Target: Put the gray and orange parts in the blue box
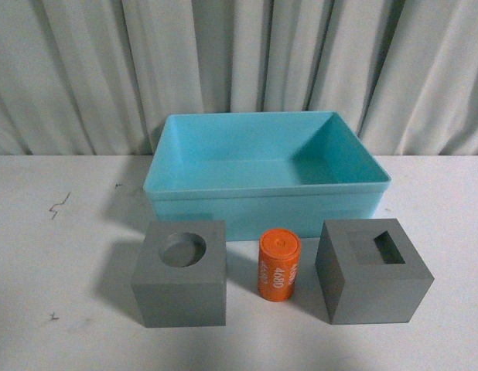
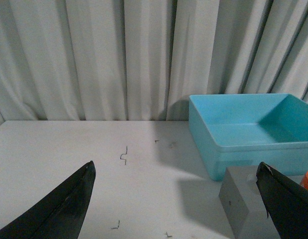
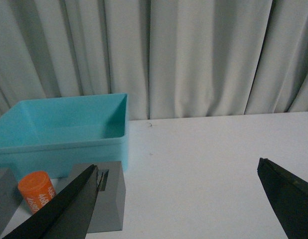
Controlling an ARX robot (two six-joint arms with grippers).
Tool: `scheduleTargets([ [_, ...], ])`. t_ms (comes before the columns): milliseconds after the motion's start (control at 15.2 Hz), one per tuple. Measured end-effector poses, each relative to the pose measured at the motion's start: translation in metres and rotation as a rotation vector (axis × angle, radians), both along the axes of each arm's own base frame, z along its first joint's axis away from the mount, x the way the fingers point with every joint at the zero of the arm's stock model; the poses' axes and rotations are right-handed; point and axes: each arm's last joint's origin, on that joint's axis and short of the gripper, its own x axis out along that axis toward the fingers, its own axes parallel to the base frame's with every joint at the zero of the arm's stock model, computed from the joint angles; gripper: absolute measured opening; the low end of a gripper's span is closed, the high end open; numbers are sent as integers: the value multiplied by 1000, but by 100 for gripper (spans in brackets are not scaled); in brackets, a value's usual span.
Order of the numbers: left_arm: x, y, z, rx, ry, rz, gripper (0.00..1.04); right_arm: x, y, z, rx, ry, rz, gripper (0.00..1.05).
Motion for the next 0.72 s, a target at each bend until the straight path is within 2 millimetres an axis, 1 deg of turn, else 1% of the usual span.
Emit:
scheduleTargets([
  [724, 0, 0, 0, 0, 0, 0, 98, 0, 0, 0, 0, 0, 0, 98],
])
